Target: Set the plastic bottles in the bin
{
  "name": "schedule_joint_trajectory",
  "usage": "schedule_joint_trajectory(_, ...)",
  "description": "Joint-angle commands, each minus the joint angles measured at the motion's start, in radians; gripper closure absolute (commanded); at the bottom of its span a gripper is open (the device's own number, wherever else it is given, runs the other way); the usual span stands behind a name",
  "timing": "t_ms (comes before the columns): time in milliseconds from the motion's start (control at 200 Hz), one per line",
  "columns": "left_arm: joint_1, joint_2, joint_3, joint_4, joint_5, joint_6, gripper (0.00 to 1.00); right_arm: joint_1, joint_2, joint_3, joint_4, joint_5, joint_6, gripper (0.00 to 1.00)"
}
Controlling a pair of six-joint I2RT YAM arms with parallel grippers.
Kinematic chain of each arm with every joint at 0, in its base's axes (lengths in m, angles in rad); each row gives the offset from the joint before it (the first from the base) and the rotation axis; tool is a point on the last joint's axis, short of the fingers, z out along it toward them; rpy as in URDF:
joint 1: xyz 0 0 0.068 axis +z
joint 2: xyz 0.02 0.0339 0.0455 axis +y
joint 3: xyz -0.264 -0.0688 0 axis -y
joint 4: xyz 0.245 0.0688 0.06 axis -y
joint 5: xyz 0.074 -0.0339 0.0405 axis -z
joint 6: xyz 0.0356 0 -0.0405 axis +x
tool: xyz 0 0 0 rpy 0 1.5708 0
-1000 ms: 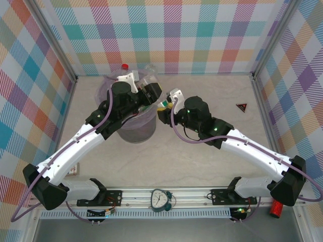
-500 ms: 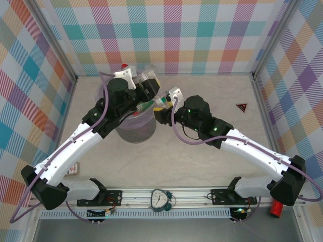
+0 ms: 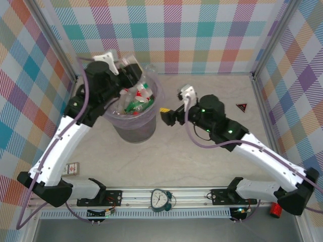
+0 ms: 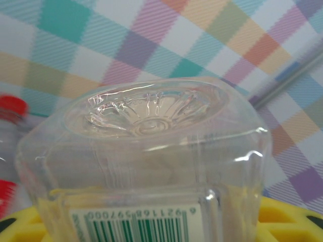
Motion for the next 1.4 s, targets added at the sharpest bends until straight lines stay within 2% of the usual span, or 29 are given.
schedule_joint_trajectory(0,0.053,0.037,0.140,-0.237,-0.006,0.145,0.68,-0.070,-0.059,-0.032,-0.051,0.027,0.010,0.01)
schedule_joint_trajectory(115,0.105,0.109,0.250,-0.383,0.004,0.230,0.71,-0.119,-0.091,-0.083,-0.084,0.014,0.035,0.01)
schedule_joint_trajectory(260,0.121,0.213,0.371,-0.517,0.007,0.325,0.74,-0.135,-0.118,-0.138,-0.134,0.030,0.043,0.01)
schedule_joint_trajectory(465,0.121,0.303,0.430,-0.596,0.021,0.409,0.77,-0.144,-0.142,-0.192,-0.160,0.043,0.051,0.01)
schedule_joint_trajectory(820,0.110,0.415,0.469,-0.668,0.061,0.508,0.74,-0.148,-0.139,-0.213,-0.156,0.038,0.058,0.01)
schedule_joint_trajectory(895,0.110,0.425,0.470,-0.669,0.056,0.506,0.68,-0.149,-0.138,-0.214,-0.156,0.035,0.058,0.01)
schedule_joint_trajectory(1090,0.110,0.405,0.470,-0.634,0.055,0.482,0.38,-0.149,-0.140,-0.219,-0.156,0.031,0.063,0.01)
schedule_joint_trajectory(1285,0.109,0.363,0.455,-0.581,0.086,0.458,0.23,-0.150,-0.118,-0.215,-0.123,0.019,0.069,0.00)
schedule_joint_trajectory(1395,0.111,0.328,0.432,-0.543,0.077,0.446,0.19,-0.151,-0.095,-0.188,-0.094,0.004,0.067,0.00)
